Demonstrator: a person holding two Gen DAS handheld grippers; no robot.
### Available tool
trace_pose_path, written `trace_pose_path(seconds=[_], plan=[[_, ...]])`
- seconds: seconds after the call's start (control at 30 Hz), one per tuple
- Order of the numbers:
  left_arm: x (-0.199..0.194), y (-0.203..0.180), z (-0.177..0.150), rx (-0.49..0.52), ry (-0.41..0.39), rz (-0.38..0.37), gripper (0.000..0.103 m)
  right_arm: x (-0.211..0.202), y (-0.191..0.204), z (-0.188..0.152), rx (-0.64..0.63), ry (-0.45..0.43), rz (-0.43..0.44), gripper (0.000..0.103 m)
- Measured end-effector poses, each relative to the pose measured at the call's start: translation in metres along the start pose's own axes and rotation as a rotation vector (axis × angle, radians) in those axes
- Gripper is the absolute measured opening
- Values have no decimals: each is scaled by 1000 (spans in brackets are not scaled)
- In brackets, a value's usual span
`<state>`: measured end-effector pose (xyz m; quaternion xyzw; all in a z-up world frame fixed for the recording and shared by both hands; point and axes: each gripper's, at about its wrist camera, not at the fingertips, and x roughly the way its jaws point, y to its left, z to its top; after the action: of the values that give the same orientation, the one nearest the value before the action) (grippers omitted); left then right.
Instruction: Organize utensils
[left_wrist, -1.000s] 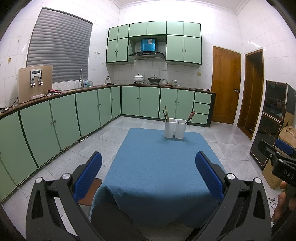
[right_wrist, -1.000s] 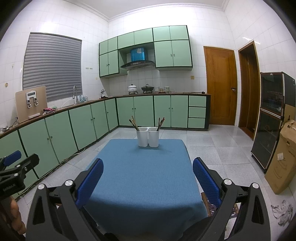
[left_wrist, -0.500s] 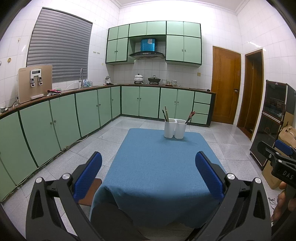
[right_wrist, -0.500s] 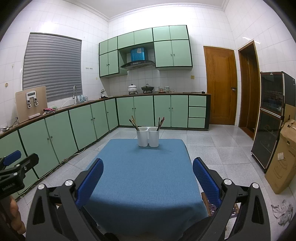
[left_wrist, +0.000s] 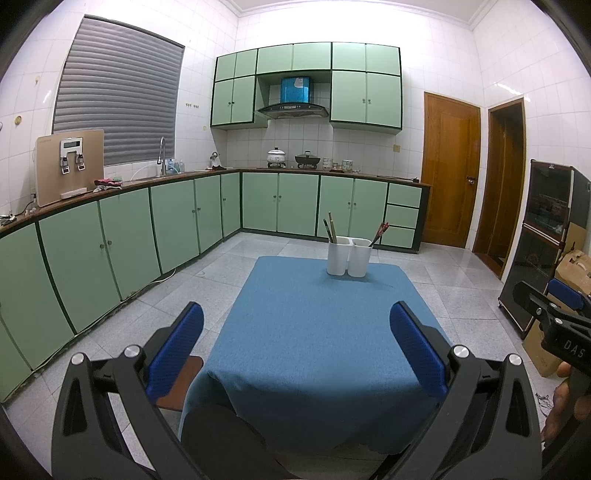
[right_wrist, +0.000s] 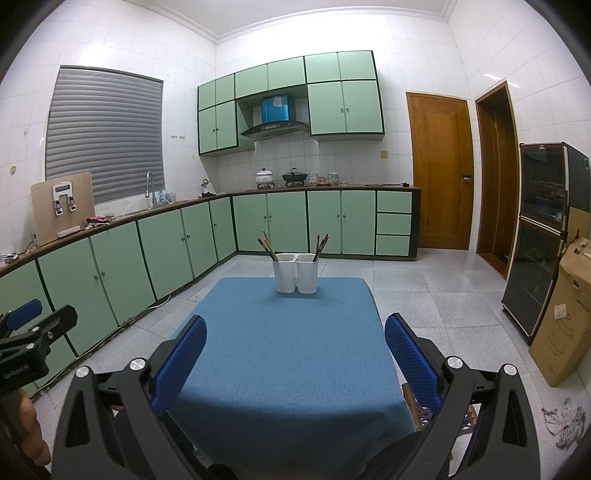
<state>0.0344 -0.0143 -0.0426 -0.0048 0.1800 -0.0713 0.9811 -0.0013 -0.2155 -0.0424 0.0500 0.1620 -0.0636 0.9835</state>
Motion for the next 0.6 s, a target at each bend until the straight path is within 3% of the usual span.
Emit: trace_pose_path(seconds=[0.6], plan=[[0,0,0,0,-1,1,98,0,0,-1,0,0,0,95]])
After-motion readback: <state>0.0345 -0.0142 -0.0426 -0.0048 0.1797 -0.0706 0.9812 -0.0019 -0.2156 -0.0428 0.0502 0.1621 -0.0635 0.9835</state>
